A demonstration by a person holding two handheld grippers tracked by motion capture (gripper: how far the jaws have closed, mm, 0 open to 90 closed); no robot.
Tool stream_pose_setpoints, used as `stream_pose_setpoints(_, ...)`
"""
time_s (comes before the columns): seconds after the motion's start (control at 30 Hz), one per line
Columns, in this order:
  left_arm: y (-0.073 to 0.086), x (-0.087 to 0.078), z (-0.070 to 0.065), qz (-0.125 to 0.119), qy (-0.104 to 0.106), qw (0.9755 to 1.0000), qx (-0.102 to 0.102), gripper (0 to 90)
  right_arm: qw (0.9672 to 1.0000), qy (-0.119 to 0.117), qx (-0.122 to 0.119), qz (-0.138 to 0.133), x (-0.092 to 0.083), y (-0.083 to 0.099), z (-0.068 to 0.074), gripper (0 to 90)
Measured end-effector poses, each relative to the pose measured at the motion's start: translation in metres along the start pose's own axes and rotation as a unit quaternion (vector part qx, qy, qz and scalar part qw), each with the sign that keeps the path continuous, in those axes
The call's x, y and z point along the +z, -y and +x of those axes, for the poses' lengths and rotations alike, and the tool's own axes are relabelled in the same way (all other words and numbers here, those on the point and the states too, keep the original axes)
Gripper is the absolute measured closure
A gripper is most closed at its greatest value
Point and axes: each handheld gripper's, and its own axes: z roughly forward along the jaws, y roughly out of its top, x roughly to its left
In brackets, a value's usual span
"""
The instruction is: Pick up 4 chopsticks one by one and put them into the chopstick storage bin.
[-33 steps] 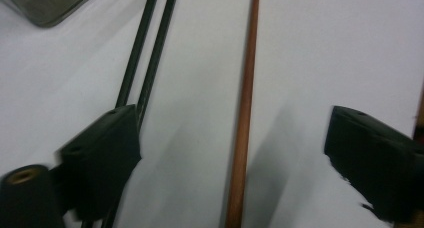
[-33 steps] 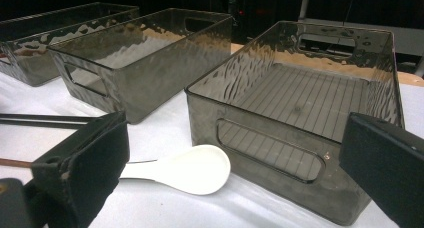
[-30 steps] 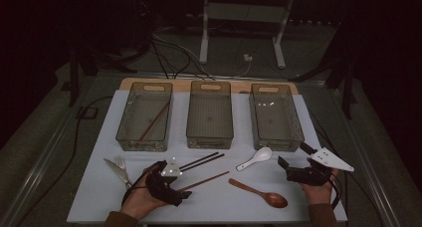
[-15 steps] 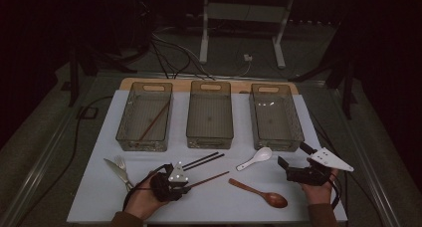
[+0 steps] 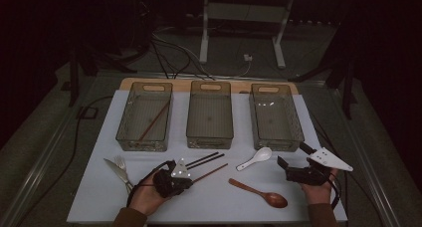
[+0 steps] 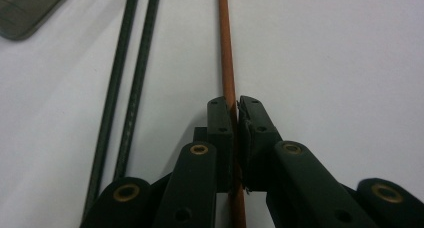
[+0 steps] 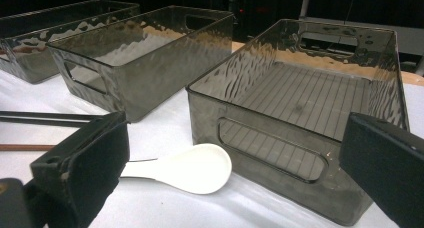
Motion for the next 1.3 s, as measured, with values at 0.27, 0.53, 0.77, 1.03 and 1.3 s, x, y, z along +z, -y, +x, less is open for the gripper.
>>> stream_pose_setpoints(0.27, -0.01, -0.007, 0.003, -0.018, -0.003, 0.9998, 0.0, 86.6, 1.0, 0.001, 0.002, -0.001, -0.001, 0.0, -0.001, 0.2)
stream_pose_setpoints(0.53, -0.016, -0.026, 0.01, -0.047, -0.019, 0.9987, -0.008, 86.6, 1.0, 0.001, 0.001, -0.001, -0.001, 0.0, -0.001, 0.2)
stream_pose_setpoints(0.77, -0.017, -0.044, 0.021, -0.066, -0.04, 0.9967, -0.023, 86.6, 1.0, 0.001, 0.001, -0.001, -0.001, 0.0, -0.001, 0.2)
stream_pose_setpoints(1.03, -0.016, -0.067, 0.04, -0.078, -0.07, 0.9936, -0.042, 86.5, 1.0, 0.001, 0.002, -0.002, -0.001, 0.0, -0.001, 0.2)
stream_pose_setpoints(1.3, -0.015, -0.088, 0.065, -0.095, -0.097, 0.9884, -0.068, 86.5, 1.0, 0.001, 0.002, 0.0, -0.001, 0.0, -0.001, 0.2)
